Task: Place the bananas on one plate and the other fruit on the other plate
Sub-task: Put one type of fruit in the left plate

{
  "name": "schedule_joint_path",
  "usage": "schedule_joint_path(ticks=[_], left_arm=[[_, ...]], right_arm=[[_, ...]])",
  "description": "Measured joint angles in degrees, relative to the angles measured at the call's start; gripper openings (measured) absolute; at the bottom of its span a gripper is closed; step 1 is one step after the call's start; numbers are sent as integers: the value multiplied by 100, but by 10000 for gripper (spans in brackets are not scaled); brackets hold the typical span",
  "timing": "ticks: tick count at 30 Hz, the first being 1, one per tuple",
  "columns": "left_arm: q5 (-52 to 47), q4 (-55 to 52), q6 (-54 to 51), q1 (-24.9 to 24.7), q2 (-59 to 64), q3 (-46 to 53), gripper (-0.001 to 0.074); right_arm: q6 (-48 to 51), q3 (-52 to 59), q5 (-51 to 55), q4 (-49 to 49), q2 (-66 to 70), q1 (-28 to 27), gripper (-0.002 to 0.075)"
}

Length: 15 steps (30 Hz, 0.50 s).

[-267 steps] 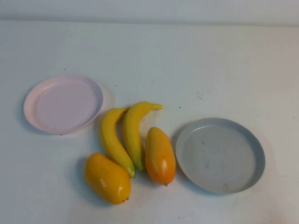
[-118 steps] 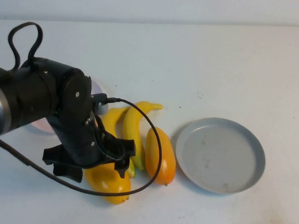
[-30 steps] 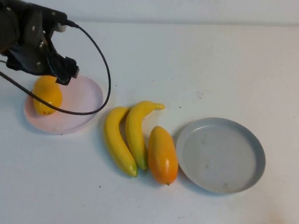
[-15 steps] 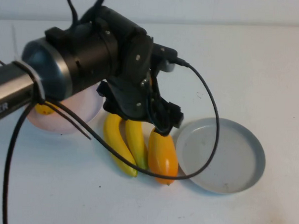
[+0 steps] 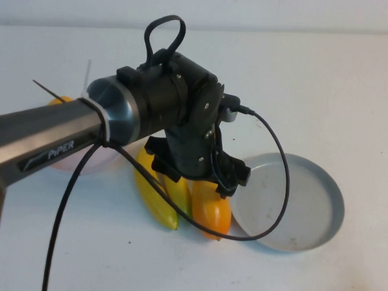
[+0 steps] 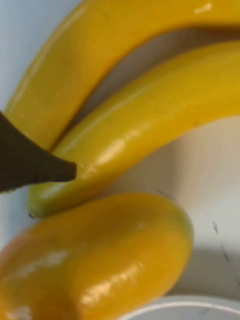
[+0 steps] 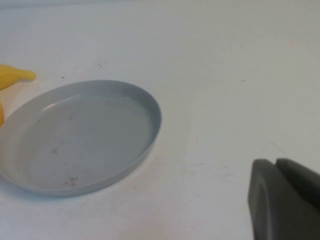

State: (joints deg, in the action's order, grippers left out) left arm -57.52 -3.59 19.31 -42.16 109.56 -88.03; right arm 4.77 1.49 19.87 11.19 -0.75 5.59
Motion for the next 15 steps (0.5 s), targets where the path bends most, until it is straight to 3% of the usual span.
schedule_joint_path(ticks=[15], left_arm=[[317, 359, 0, 0, 345, 0, 649]], right_arm=[[0, 0, 0, 0, 0, 0, -17]])
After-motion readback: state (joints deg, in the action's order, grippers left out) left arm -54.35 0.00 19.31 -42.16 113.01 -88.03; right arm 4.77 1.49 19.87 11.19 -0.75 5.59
